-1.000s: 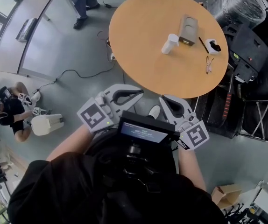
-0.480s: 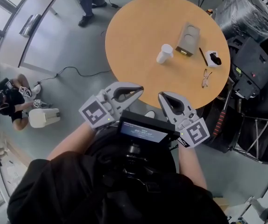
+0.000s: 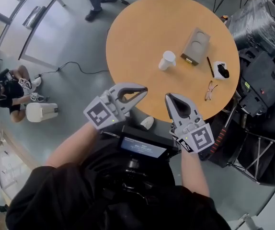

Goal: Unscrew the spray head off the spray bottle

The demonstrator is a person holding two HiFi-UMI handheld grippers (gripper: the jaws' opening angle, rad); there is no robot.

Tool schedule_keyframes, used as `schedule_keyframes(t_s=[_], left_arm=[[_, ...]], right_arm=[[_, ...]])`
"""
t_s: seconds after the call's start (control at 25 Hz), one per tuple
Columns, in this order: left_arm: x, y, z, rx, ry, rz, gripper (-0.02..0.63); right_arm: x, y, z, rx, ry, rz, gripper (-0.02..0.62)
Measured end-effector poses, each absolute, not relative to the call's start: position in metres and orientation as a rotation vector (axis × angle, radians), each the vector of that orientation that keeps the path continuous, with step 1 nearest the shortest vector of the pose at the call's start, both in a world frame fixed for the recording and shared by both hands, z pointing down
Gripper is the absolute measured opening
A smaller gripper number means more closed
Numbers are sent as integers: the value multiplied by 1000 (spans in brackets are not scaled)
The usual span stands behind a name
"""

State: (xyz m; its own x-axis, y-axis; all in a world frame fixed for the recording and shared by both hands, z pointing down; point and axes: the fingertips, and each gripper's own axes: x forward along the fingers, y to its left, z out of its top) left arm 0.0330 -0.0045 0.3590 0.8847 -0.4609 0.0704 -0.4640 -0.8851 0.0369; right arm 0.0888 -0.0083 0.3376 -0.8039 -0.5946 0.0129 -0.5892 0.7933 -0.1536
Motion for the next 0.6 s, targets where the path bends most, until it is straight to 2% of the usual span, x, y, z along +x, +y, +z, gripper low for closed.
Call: schedule_keyframes(t_s=[0.32,0.6], left_arm=[[42,-91,431,2949,-736,122,14],[48,-159,525,2892,-802,142,44]], right_arm=[[96,-91,392,-1062,2929,-315,6],[103,-144,469,-1139,2918,-349,6]])
